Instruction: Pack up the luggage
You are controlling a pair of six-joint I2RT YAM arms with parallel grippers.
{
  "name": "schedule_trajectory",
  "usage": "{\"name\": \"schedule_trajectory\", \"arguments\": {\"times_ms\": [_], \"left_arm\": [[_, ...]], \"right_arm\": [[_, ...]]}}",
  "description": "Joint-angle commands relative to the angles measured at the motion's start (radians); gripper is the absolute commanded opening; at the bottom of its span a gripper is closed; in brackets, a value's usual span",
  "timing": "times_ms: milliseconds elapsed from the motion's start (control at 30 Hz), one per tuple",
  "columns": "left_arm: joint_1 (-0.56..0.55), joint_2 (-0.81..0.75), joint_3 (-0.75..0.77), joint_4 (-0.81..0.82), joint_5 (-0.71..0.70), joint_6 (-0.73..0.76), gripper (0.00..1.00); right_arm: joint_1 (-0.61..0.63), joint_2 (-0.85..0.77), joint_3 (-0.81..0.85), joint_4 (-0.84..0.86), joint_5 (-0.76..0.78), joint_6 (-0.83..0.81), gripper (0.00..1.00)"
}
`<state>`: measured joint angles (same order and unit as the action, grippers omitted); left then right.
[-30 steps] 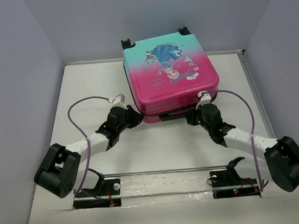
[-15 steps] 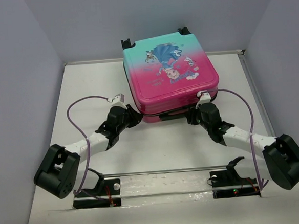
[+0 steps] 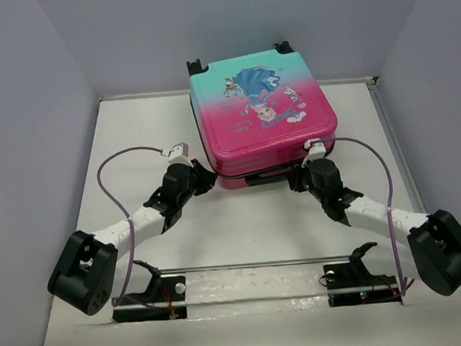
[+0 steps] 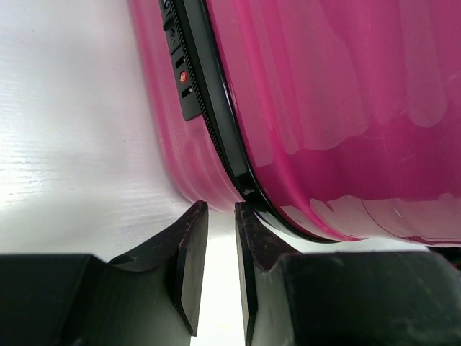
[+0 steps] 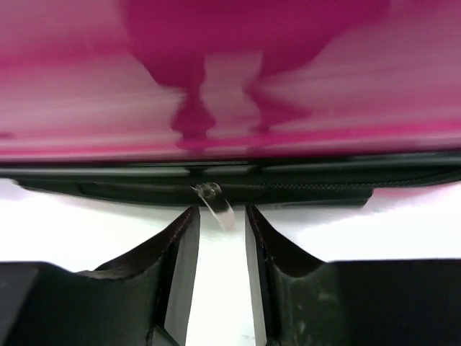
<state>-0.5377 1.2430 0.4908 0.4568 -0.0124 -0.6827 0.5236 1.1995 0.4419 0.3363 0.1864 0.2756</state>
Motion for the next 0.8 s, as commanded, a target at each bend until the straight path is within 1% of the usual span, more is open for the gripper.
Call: {"name": "schedule_trajectory", "arguments": {"times_ms": [0, 33, 200, 267, 300, 367, 633, 767], "left_arm": [[-0.007, -0.017, 0.046, 0.029, -0.038, 0.023, 0.33], [-0.007, -0.016, 0.046, 0.028, -0.040, 0.022, 0.33], [-0.007, -0.022, 0.046, 0.028, -0.043, 0.025, 0.33], [-0.007, -0.022, 0.048, 0.028, -0.043, 0.026, 0.33], [-0.007, -0.022, 0.049, 0.028, -0.043, 0.028, 0.33], [-0.007, -0.022, 0.051, 0.025, -0.044, 0.029, 0.33], [-0.007, -0.011, 0.054, 0.026, -0.043, 0.031, 0.33], [-0.005, -0.014, 0.055, 0.026, -0.046, 0.037, 0.33]], "right_arm": [[-0.008, -0.109, 0.037, 0.185, 0.028, -0.033, 0.40], [-0.008, -0.110, 0.046, 0.178, 0.027, -0.035, 0.42], [-0.008, -0.072, 0.055, 0.191, 0.028, -0.041, 0.42], [-0.008, -0.049, 0.055, 0.204, 0.031, -0.039, 0.41], [-0.008, -0.040, 0.058, 0.208, 0.031, -0.038, 0.38], [-0.008, -0.032, 0.057, 0.208, 0.028, -0.027, 0.36], [-0.008, -0.041, 0.000, 0.225, 0.051, 0.036, 0.37], [-0.008, -0.012, 0.017, 0.204, 0.036, 0.037, 0.36]]}}
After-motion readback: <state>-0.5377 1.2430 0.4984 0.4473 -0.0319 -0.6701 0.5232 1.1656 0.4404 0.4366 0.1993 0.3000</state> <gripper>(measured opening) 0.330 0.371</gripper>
